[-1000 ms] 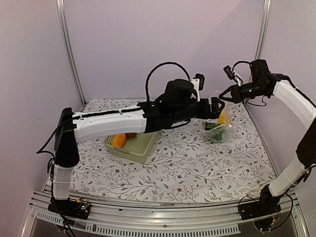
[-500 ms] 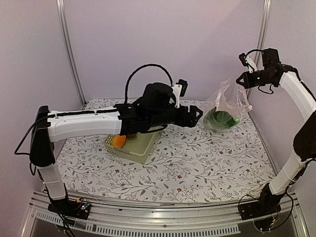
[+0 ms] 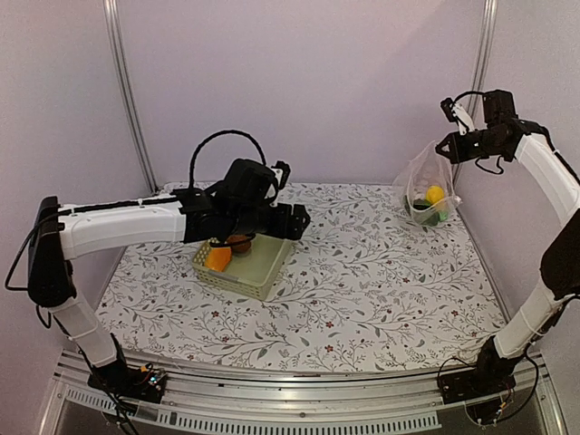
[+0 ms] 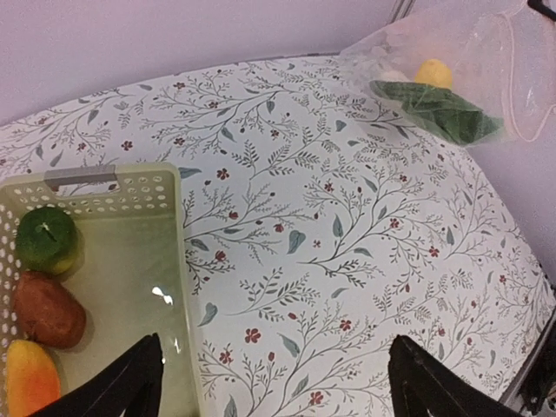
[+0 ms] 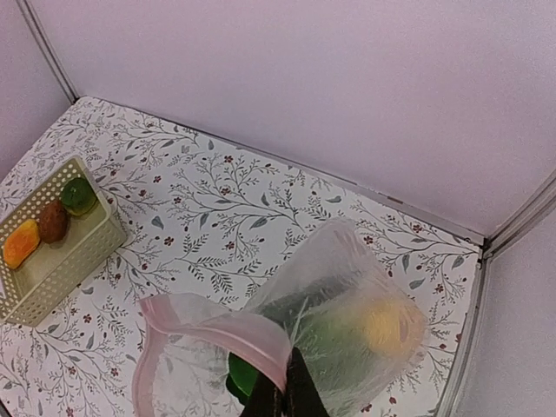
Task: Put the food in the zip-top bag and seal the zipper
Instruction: Adjust the zipper food storage bag at the corner of the board, then pick up the fake fruit from the bin.
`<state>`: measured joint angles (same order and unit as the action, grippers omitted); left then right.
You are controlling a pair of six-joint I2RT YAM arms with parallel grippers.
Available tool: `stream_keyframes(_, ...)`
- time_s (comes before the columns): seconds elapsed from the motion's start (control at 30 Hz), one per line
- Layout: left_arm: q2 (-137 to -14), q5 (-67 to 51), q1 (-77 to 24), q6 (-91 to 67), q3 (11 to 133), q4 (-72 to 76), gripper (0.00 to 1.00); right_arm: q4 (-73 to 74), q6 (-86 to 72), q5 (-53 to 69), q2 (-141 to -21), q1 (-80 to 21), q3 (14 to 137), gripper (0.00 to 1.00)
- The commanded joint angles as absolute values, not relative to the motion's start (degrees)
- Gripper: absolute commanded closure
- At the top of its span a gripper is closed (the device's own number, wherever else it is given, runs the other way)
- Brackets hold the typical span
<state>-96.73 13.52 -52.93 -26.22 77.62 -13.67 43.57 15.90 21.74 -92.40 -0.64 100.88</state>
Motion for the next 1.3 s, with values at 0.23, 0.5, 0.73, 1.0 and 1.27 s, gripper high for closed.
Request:
stream_keyframes(0.23,-88.2,16.7,-47.6,-23.8,68.6,-15.9,0.08,43.4,18.6,33.7,-90.5,-7.2,87.5,1.00)
stream_keyframes(0.5,-90.3,16.4,-43.8,-24.1,66.4,-21.1,0.15,43.7,17.9,37.9,-90.3,-8.5,85.9,1.00)
stream_keyframes(0.73,-90.6,11.0,-39.2,-25.3,64.1,-22.6,0.25,43.0,18.3,38.2,-88.9,-8.5,83.7,1.00)
stream_keyframes(1.0,-94.2,11.8,-36.0,-23.1,67.5,-32.6,0.31,42.4,18.5,38.6,-86.6,-8.5,82.2,1.00)
stream_keyframes(1.27,-100.1,16.3,-35.6,-21.0,71.9,-39.5,0.34,42.3,18.5,39.8,-86.0,-8.5,81.7,1.00)
